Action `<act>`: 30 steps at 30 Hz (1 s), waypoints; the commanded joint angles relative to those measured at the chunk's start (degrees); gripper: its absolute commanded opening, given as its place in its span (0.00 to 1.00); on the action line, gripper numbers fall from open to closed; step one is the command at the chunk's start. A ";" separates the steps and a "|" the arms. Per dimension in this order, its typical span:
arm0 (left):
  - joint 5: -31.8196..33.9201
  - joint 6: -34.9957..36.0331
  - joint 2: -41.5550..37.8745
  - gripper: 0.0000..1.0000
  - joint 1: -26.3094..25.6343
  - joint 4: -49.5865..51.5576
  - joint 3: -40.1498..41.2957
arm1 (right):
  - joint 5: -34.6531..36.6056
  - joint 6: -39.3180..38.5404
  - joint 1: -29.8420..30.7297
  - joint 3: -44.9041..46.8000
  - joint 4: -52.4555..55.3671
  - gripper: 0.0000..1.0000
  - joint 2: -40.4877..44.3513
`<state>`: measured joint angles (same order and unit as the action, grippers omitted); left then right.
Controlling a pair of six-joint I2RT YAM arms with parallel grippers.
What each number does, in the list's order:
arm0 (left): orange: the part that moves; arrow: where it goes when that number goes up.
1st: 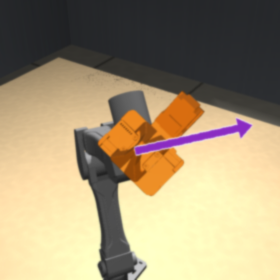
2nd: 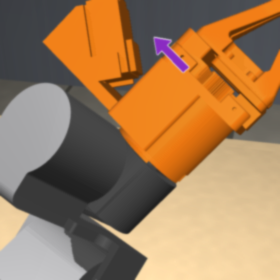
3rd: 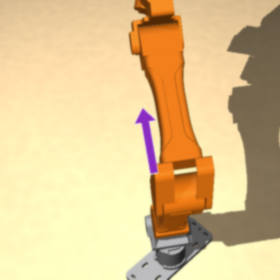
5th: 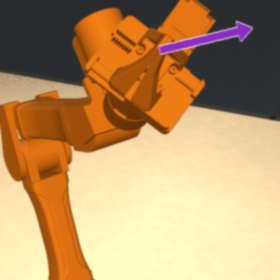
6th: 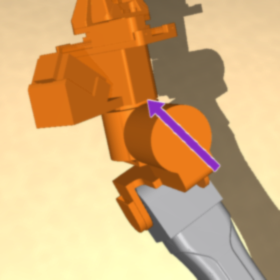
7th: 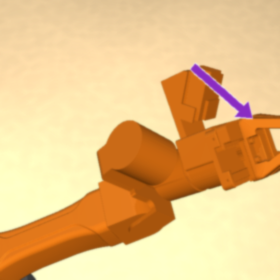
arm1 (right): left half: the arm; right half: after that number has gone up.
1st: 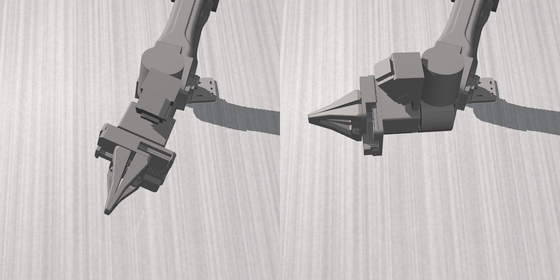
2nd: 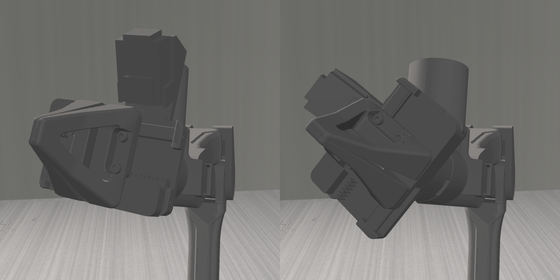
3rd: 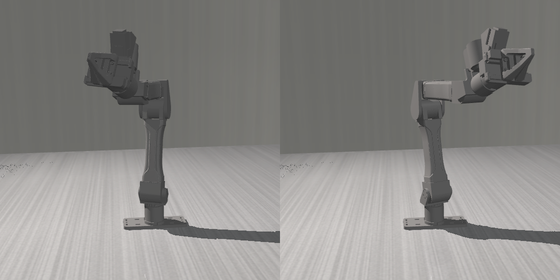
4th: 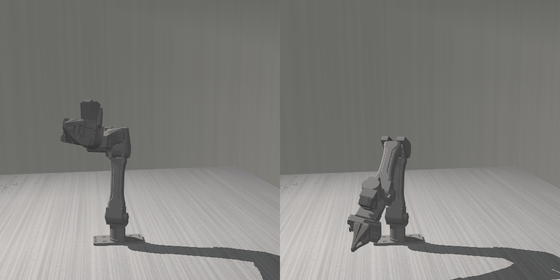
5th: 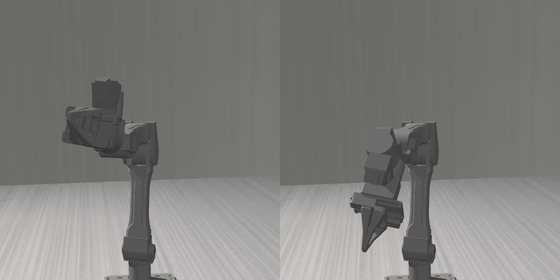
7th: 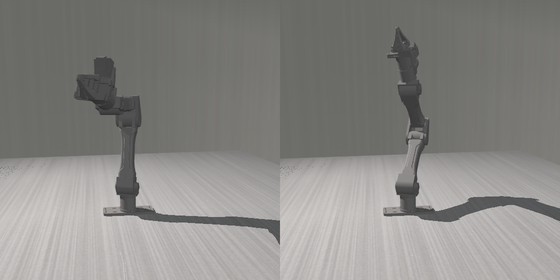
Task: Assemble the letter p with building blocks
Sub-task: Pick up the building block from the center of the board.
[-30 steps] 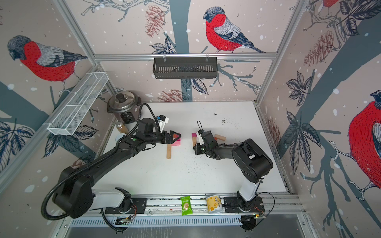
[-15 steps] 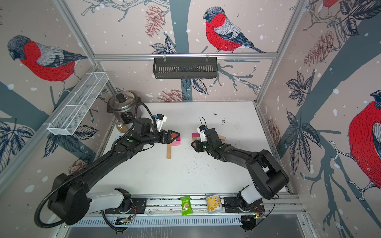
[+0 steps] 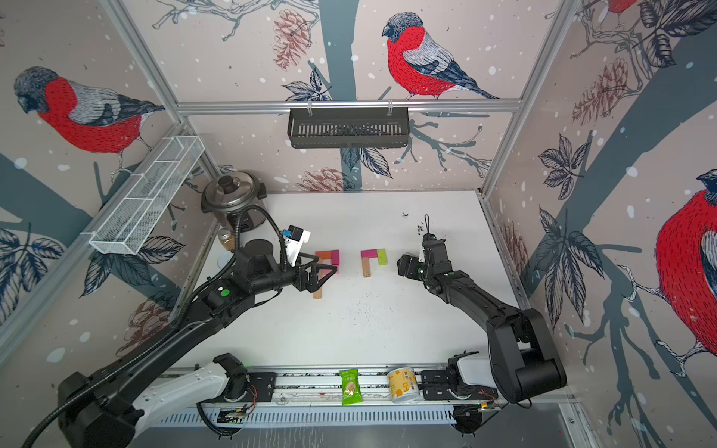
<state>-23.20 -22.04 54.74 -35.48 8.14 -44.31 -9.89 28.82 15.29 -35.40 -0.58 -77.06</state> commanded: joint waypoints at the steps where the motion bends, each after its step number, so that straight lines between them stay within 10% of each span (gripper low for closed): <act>1: 2.36 0.77 -3.24 0.97 -0.11 0.76 2.75 | -1.85 1.39 -0.32 0.33 -1.77 0.93 -1.21; 30: 2.33 0.70 -5.48 0.97 2.58 1.58 4.53 | -16.86 5.16 2.66 1.01 -17.96 0.99 -11.72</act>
<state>-19.49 -21.06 49.41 -33.47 10.72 -39.97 -22.65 33.04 17.72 -34.54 -14.17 -88.79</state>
